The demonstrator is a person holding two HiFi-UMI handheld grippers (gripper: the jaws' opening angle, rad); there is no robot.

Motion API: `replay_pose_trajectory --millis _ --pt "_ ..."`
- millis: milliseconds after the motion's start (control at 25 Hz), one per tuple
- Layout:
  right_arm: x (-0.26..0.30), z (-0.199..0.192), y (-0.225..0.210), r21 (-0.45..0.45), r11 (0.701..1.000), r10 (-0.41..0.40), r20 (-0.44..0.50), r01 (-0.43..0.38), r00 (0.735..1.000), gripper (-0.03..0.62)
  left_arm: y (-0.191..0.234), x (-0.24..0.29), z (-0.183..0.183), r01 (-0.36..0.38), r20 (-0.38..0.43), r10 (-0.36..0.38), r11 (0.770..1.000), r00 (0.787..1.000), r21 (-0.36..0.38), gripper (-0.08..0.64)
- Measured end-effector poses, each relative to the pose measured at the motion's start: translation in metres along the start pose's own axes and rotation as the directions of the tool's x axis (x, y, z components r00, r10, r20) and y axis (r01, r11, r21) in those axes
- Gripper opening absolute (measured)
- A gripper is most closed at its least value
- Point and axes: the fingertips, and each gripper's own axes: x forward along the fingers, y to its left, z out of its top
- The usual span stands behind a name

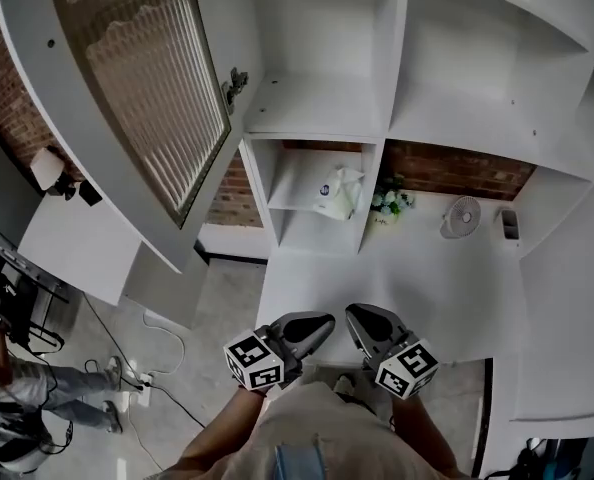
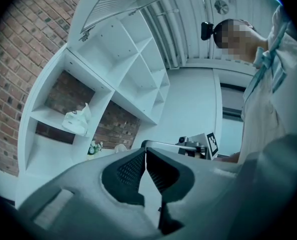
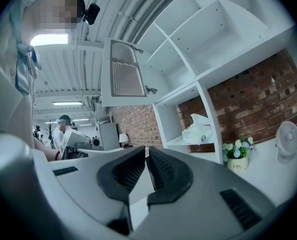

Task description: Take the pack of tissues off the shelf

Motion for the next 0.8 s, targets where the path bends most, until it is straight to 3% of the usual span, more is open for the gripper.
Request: replay_pose_trajectory --millis 360,800 --pt "0.008 0.014 -0.052 -0.009 0.999 0.045 -0.010 -0.045 0.999 0.018 0.031 0.043 0.013 -0.074 0.036 0.073 0.997 0.997 0.030 0.011" --pt "0.018 0.019 -0.080 -0.015 0.998 0.063 -0.018 -0.064 0.998 0.018 0.058 0.065 0.025 -0.149 0.060 0.145 0.986 0.988 0.070 0.014"
